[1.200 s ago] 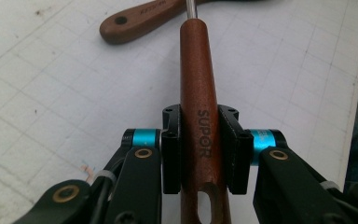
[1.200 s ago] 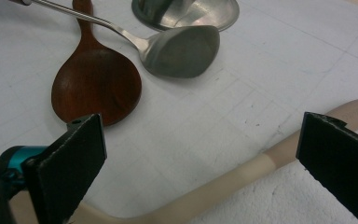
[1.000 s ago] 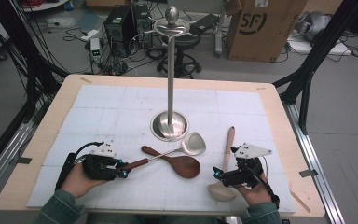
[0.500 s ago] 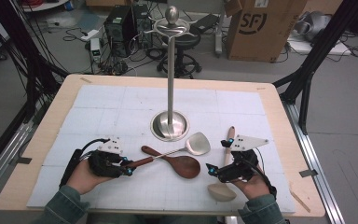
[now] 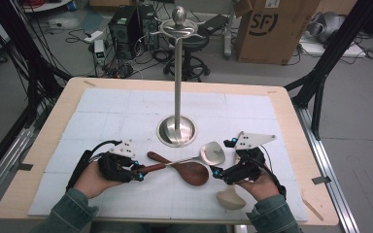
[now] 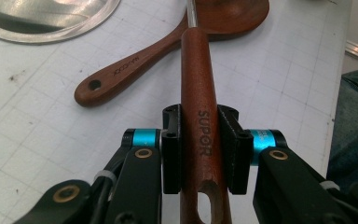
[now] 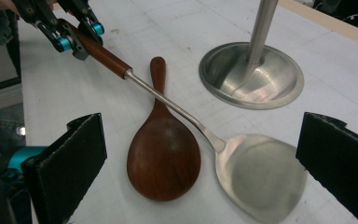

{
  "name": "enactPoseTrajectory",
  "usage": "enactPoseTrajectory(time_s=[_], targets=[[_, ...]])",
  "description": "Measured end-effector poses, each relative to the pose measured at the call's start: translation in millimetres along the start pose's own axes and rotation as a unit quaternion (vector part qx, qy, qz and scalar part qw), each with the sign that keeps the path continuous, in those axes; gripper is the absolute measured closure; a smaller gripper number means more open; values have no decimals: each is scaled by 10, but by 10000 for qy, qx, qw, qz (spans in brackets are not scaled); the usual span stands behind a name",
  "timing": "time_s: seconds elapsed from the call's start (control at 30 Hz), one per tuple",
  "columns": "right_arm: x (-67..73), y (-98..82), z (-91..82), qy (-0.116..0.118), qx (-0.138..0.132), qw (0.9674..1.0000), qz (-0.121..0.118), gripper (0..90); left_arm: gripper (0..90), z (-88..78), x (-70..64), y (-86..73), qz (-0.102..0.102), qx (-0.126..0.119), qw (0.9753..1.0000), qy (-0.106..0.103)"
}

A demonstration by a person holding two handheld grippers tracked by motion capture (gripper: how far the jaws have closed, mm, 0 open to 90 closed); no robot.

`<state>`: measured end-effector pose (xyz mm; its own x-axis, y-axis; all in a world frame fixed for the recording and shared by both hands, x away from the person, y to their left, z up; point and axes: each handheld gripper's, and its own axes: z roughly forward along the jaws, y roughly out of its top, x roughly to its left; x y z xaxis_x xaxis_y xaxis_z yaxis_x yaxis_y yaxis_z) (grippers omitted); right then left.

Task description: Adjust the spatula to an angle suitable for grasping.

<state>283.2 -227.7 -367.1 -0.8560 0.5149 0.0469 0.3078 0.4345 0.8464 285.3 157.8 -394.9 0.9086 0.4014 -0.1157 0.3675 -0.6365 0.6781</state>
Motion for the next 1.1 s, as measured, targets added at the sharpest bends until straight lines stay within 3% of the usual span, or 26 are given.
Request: enactPoseTrajectory(time_s=[0.3, 0.57, 1.03, 1.1], targets=[[15, 75, 129, 211, 135, 9997, -22, 6, 727, -7, -34, 80, 64, -31, 9999, -95], [42, 136, 188, 337, 90, 9994, -23, 5, 727, -17, -71, 129, 129, -52, 9997, -214], [59, 187, 397, 503, 227, 9984, -90, 6, 727, -59, -113, 222, 225, -127, 9994, -238], [64, 198, 426, 628, 288, 9976, -106, 88, 727, -60, -124, 243, 247, -128, 9993, -250]])
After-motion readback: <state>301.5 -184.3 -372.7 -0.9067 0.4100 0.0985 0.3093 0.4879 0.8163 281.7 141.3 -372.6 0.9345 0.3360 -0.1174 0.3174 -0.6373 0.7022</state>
